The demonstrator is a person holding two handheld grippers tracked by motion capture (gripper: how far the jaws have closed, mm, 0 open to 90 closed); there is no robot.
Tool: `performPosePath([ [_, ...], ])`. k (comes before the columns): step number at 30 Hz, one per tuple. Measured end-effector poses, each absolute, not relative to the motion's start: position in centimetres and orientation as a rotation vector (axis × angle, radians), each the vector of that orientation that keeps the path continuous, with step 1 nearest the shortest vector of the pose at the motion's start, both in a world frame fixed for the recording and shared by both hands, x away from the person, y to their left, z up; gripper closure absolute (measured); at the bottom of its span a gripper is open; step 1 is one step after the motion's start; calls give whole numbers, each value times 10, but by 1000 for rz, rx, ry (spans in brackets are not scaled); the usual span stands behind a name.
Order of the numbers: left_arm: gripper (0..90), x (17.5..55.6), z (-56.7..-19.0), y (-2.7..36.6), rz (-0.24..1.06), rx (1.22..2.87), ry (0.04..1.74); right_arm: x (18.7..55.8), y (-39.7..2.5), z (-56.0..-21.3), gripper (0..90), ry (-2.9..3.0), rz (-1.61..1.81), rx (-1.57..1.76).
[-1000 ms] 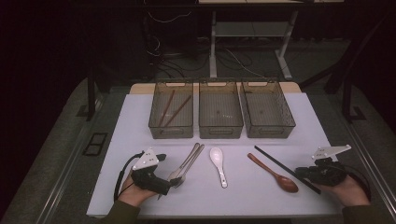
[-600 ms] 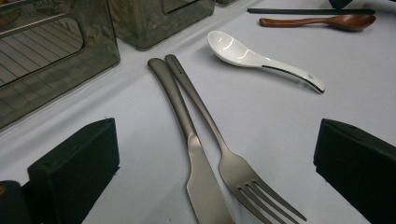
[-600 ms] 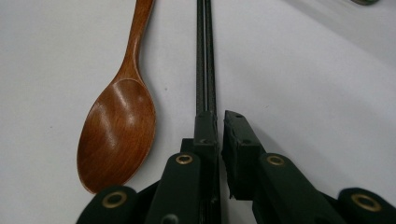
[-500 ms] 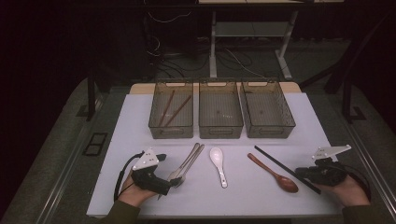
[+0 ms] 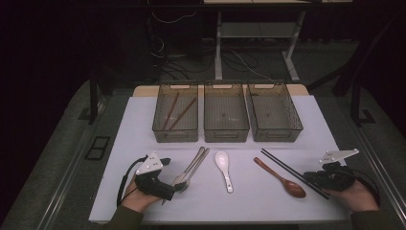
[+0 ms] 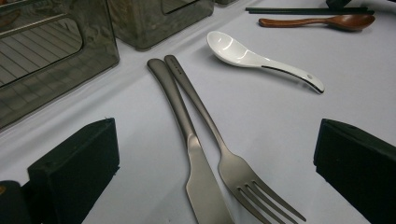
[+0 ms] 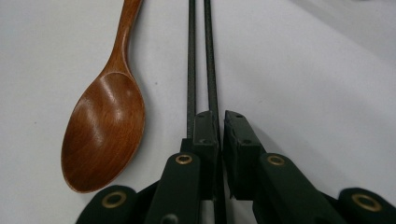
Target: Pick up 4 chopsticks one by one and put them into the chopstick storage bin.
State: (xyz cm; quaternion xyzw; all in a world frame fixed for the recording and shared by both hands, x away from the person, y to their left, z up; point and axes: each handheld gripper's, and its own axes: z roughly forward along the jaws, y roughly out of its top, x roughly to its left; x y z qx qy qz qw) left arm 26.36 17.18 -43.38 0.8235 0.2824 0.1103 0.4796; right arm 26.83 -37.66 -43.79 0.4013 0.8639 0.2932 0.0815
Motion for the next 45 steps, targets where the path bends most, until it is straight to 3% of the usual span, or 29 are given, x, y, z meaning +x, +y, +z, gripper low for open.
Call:
performPosePath([
  [45,0,264,-434,170,263,2018,676,271,-383,-430,853,2542,1017,1185],
])
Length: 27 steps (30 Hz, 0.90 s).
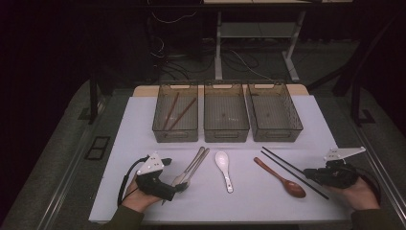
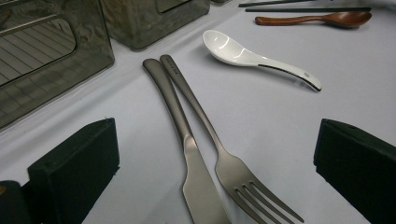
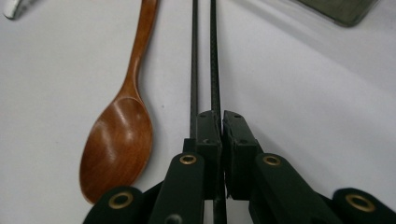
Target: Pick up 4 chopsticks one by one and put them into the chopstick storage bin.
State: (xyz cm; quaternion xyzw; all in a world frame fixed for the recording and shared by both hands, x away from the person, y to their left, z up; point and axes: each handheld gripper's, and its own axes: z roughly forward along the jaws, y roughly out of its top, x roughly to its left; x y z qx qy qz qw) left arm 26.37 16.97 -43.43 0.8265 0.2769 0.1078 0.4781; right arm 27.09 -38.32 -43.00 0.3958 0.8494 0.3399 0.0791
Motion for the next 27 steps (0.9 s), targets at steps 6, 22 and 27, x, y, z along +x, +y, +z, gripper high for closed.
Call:
performPosePath([
  [6,0,264,-434,170,264,2021,676,268,-384,-425,852,2507,1088,1181],
  [22,0,264,-434,169,263,2018,672,264,-383,-409,852,2426,1278,1112],
  [27,0,264,-434,169,262,2021,666,264,-380,-406,852,2423,1305,1087],
])
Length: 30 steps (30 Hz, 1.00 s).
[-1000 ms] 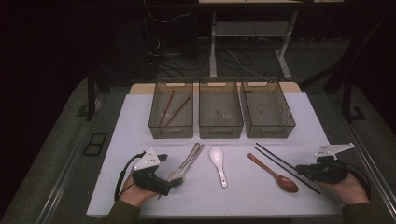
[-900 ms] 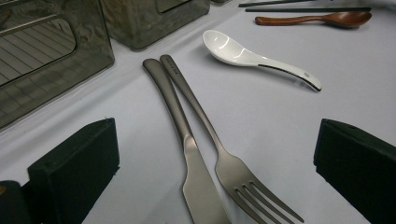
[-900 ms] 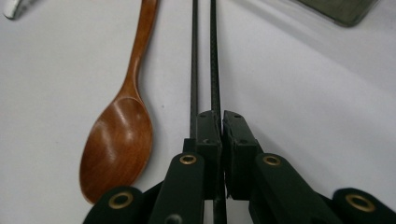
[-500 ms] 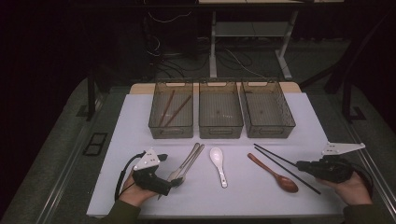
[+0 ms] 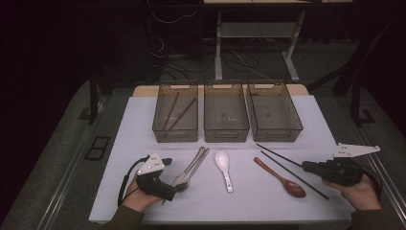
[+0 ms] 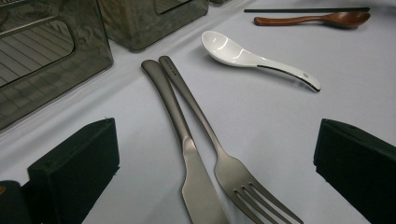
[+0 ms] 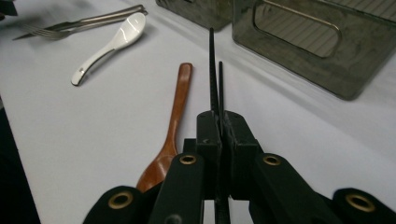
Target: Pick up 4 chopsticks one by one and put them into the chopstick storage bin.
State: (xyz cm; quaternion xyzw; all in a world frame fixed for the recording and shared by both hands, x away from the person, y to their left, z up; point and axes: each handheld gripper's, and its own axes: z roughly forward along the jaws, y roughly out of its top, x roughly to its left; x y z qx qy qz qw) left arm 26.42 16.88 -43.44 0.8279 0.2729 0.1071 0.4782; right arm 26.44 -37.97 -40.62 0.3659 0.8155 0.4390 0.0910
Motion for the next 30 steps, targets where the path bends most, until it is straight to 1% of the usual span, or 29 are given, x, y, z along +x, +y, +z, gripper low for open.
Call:
performPosePath([
  [22,0,264,-432,171,258,2006,699,276,-344,-391,852,2440,1396,994],
  [30,0,263,-431,168,273,2005,694,282,-338,-385,852,2420,1427,989],
])
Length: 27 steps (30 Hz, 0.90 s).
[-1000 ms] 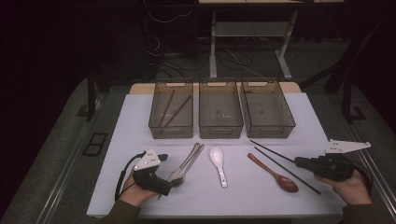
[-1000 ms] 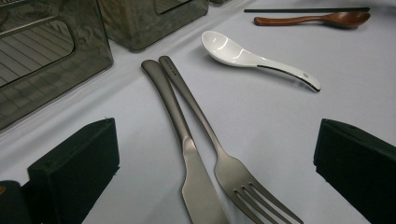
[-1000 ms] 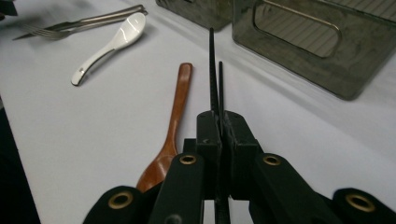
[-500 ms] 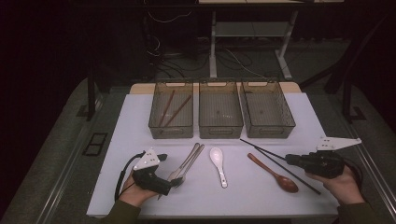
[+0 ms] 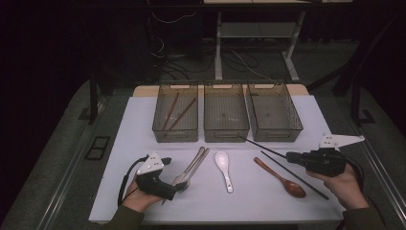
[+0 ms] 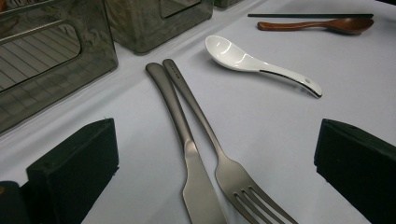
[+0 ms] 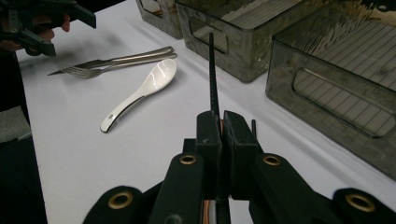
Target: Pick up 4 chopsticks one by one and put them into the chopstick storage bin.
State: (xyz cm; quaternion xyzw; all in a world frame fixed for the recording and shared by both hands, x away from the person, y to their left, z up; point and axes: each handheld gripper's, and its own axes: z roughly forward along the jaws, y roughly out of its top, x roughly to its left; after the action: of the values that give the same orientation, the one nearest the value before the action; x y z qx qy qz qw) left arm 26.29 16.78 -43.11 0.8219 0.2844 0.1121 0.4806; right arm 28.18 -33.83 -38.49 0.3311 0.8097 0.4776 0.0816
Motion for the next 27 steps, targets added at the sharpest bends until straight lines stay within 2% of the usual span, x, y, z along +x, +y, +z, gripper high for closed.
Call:
performPosePath([
  [27,0,262,-432,164,263,2013,666,318,-298,-366,852,2398,1438,966],
])
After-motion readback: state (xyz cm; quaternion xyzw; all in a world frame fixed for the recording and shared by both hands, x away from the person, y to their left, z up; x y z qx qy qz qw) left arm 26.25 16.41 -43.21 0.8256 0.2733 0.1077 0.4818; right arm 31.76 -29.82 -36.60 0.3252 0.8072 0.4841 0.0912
